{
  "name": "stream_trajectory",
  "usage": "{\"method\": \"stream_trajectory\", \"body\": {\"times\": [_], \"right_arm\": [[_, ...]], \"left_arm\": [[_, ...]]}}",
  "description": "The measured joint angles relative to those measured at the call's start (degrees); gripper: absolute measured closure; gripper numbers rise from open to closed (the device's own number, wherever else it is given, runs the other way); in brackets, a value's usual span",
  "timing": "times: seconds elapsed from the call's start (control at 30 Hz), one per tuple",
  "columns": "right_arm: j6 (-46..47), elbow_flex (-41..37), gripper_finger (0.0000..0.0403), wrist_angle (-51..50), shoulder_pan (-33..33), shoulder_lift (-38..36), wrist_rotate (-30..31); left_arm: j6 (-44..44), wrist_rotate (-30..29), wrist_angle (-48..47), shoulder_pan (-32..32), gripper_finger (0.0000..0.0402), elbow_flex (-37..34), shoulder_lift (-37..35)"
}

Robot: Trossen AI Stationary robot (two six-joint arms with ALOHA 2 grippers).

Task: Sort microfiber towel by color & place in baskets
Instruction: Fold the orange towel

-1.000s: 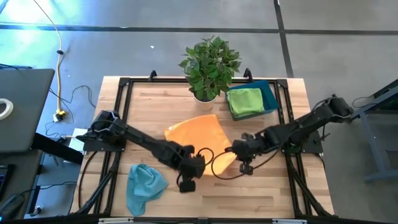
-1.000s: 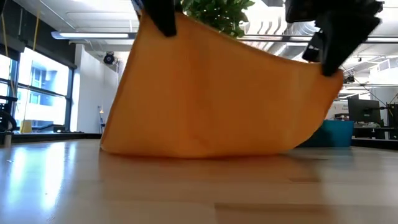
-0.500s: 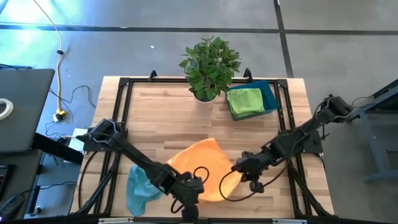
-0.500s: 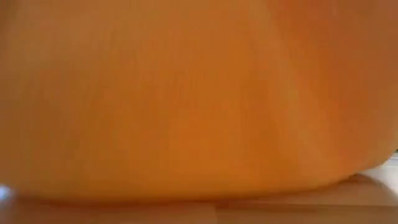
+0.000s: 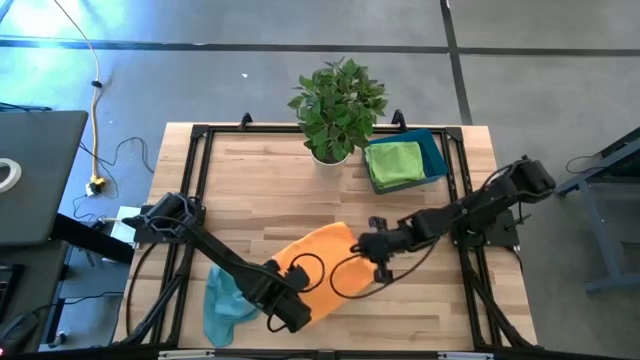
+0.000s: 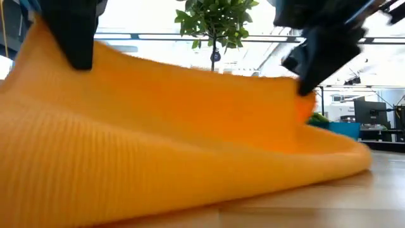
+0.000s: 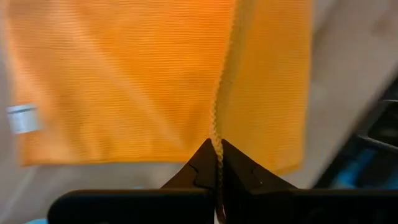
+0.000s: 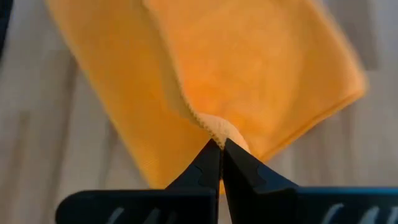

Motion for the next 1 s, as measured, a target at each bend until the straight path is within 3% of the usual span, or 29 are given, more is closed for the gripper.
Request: {"method": "stream_trajectory", "body": {"times": [0.3,0.5,0.7,0.87,1.0], "right_arm": [[-9.2,0.0,0.0403,7.3,-7.7,2.6,3.3],[-13.0,0.0,0.0403,8.5,-11.5,4.7,4.9],[-14.5,0.0,0.0394,12.3,-12.7,8.8,5.0],[-16.2,0.0,0.0377,14.4,-12.7,10.8,11.2],[-16.4,0.0,0.0357,13.7,-12.9,11.0,12.4]], "left_arm": [[-0.4,-7.1,-9.1,1.0,0.0401,-0.2,0.2],[-8.0,-6.5,-12.3,2.4,0.0401,-2.9,0.3],[-8.2,-3.9,-12.2,3.7,0.04,-4.8,0.4],[-10.7,-5.5,-13.0,3.9,0.04,-5.8,0.4],[-11.1,-5.9,-12.8,4.3,0.04,-7.0,0.3]]}}
